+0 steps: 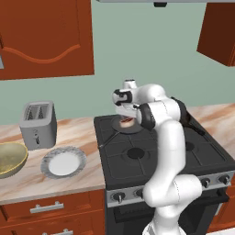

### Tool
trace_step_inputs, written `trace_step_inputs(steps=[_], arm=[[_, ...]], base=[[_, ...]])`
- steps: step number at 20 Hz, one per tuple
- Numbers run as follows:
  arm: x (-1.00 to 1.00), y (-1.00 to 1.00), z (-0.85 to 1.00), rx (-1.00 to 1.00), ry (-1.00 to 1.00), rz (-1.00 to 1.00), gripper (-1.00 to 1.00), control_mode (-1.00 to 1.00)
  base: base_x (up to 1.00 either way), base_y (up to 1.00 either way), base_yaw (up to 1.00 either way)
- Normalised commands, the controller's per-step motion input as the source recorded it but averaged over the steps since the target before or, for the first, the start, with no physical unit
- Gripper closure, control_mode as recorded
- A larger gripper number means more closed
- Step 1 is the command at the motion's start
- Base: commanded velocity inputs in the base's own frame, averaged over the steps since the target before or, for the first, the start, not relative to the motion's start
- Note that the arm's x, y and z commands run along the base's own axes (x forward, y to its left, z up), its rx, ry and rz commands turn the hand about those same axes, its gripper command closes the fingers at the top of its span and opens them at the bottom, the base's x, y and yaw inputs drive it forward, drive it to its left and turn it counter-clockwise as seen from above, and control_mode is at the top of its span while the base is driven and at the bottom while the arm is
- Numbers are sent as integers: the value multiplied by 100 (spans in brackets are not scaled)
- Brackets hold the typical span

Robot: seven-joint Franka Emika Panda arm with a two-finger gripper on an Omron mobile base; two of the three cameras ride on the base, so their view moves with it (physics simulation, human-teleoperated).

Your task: Place one of the steaks on the plate and the other in the bowl. Then place the bowl in the fridge.

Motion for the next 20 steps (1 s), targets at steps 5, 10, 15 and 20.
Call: trace_step_inputs(steps=[5, 10, 15, 20], arm=[[-51, -9, -72, 0, 6, -7, -100, -100], [-31, 0, -88, 0, 5, -7, 100, -100], [-63, -14, -60, 0, 0, -6, 100, -100], [-53, -1, 53, 5, -16, -1, 100, -100]], base=[[0, 0, 0], [0, 0, 0], [0, 0, 0], [0, 0, 0]])
